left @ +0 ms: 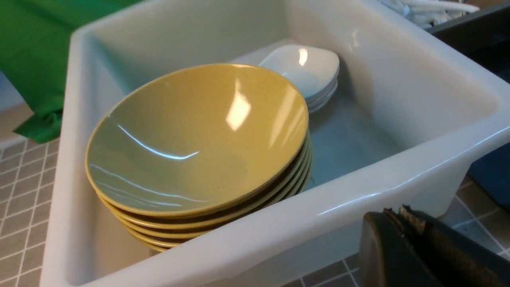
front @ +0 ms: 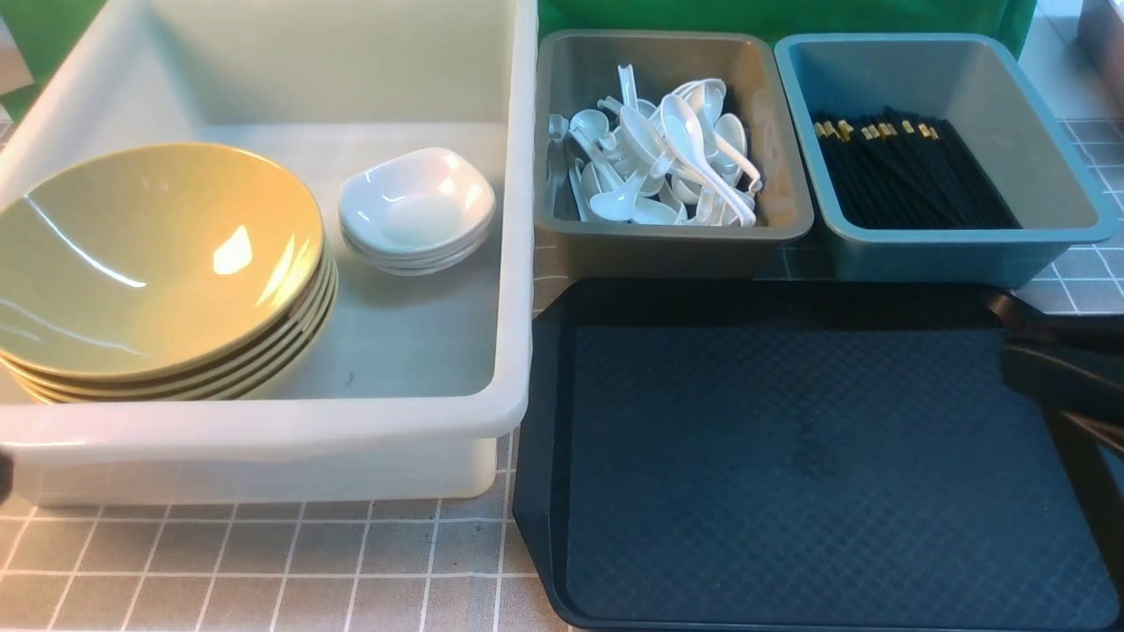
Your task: On grey table put chopsticks spoon bowls plates into blue grey white boxes.
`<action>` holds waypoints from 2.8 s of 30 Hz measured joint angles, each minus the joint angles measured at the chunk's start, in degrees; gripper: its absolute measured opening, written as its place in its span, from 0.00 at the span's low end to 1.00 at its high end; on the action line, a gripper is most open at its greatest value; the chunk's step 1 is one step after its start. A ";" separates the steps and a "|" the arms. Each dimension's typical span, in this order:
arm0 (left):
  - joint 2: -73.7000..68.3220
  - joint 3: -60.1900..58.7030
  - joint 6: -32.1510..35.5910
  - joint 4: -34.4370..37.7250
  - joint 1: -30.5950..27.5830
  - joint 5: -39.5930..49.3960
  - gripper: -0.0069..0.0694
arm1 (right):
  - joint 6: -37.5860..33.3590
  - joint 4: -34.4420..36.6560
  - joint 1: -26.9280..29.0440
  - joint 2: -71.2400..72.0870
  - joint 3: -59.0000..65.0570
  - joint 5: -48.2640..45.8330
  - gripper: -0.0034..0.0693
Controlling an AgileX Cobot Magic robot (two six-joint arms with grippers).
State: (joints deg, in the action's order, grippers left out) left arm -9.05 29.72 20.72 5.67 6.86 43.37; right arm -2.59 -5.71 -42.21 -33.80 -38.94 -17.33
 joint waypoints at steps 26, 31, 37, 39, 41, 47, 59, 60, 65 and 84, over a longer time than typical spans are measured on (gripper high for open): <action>8.78 -5.50 -2.19 0.00 0.00 -0.77 0.08 | 0.38 0.06 0.00 3.03 2.99 4.08 0.16; 8.78 -5.50 -2.19 0.00 0.00 -0.77 0.08 | -0.04 -1.24 1.56 5.83 6.12 4.35 0.15; 8.78 -5.50 -2.19 0.00 0.00 -0.77 0.08 | 2.59 -1.57 13.76 15.04 16.42 4.43 0.05; 8.78 -5.50 -2.19 0.00 0.00 -0.77 0.08 | 5.09 -1.89 19.19 17.94 20.50 4.38 0.05; 8.78 -5.50 -2.19 0.00 0.00 -0.77 0.08 | 7.13 -2.13 25.22 21.17 24.63 4.38 0.05; 8.78 -5.50 -2.19 0.00 0.00 -0.77 0.08 | 8.62 -2.26 34.69 28.78 33.55 4.22 0.05; 8.78 -5.52 -2.25 0.00 0.00 -0.37 0.08 | 10.30 -3.78 43.99 34.39 39.36 2.04 0.05; 8.78 -5.52 -2.25 0.00 0.00 -0.37 0.08 | 10.30 -3.81 43.99 34.39 39.32 2.04 0.05; 8.78 -5.52 -2.47 0.00 0.00 -0.37 0.08 | 10.35 -3.80 43.99 34.39 39.32 2.04 0.05; 8.78 -5.52 -2.31 0.00 0.00 -0.37 0.08 | 10.35 -3.93 43.99 34.39 39.32 1.98 0.05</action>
State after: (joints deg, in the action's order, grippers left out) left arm -0.27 24.20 18.41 5.67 6.86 43.00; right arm 7.76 -9.64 1.78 0.59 0.38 -15.35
